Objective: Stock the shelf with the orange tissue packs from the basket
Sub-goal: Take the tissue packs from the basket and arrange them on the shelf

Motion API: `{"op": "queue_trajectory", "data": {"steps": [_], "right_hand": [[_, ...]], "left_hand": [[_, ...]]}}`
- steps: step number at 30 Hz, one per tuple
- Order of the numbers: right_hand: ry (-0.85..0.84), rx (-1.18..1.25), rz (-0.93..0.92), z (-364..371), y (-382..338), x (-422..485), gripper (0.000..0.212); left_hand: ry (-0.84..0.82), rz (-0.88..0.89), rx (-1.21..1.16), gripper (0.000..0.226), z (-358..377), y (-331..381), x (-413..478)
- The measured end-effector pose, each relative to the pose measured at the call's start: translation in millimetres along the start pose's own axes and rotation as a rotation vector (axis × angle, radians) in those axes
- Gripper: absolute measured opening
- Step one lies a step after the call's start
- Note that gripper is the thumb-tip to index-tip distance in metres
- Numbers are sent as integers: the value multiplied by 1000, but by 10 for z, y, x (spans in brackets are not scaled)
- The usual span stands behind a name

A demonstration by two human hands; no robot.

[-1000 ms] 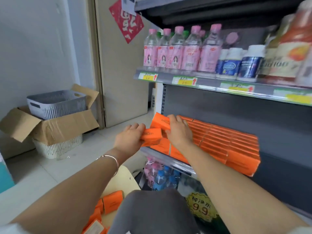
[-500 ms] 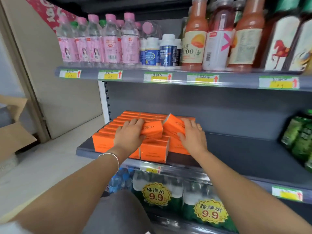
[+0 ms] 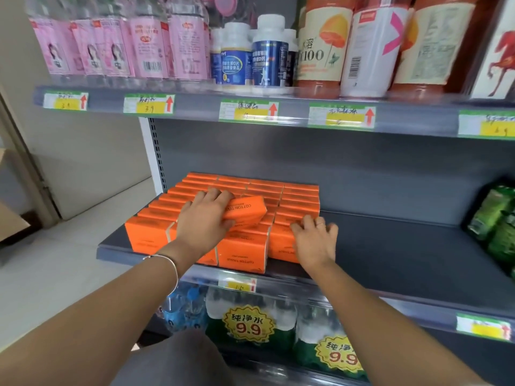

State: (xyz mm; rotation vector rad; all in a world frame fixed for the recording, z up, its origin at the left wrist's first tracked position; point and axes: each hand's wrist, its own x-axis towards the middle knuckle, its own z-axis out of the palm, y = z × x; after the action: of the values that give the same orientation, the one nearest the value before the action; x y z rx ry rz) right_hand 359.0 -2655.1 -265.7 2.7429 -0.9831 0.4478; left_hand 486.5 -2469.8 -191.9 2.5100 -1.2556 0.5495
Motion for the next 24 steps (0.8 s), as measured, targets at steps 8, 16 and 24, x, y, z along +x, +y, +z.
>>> {"op": "queue_trajectory", "data": {"steps": [8, 16, 24], "right_hand": [[-6, 52, -13, 1, -5, 23, 53], [203, 320, -268, -641, -211, -58, 68], [84, 365, -109, -615, 147, -273, 54]], "left_hand": [[-55, 70, -115, 51, 105, 76, 20], [-72, 191, -126, 49, 19, 246, 50], [-80, 82, -337, 57, -7, 337, -78]]}}
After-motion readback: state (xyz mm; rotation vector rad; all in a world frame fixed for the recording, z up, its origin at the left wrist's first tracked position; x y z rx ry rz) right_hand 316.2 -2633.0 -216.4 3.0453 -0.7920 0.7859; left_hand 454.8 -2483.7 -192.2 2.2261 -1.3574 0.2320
